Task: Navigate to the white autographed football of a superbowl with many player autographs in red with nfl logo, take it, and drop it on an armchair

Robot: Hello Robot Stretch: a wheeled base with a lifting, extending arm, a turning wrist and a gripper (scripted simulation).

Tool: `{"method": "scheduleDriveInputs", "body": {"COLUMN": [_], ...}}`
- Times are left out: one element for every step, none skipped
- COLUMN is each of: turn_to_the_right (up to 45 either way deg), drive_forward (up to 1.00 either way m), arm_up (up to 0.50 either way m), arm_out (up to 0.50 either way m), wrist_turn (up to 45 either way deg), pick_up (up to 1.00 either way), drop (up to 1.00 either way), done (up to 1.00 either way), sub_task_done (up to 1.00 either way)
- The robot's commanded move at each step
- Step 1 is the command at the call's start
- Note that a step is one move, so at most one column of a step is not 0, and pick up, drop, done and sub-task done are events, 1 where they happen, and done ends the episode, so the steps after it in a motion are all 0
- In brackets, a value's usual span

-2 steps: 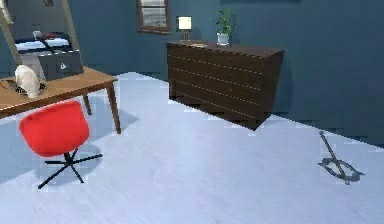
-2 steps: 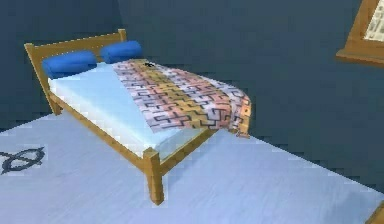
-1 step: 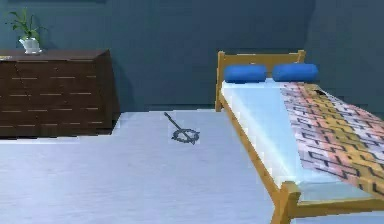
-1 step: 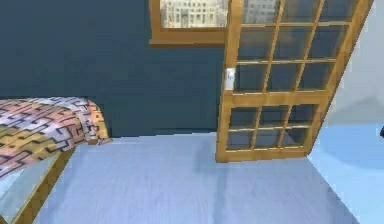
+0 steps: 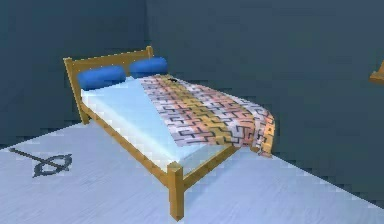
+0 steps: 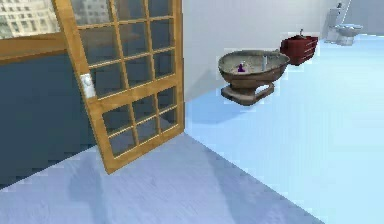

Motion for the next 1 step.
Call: {"method": "scheduleDriveInputs", "body": {"turn_to_the_right": [0.0], "drive_forward": [0.05], "arm_up": [0.0], "arm_out": [0.0], "wrist_turn": [0.0], "pick_up": [0.0], "drop": [0.0], "done": [0.0], "sub_task_done": [0.0]}}
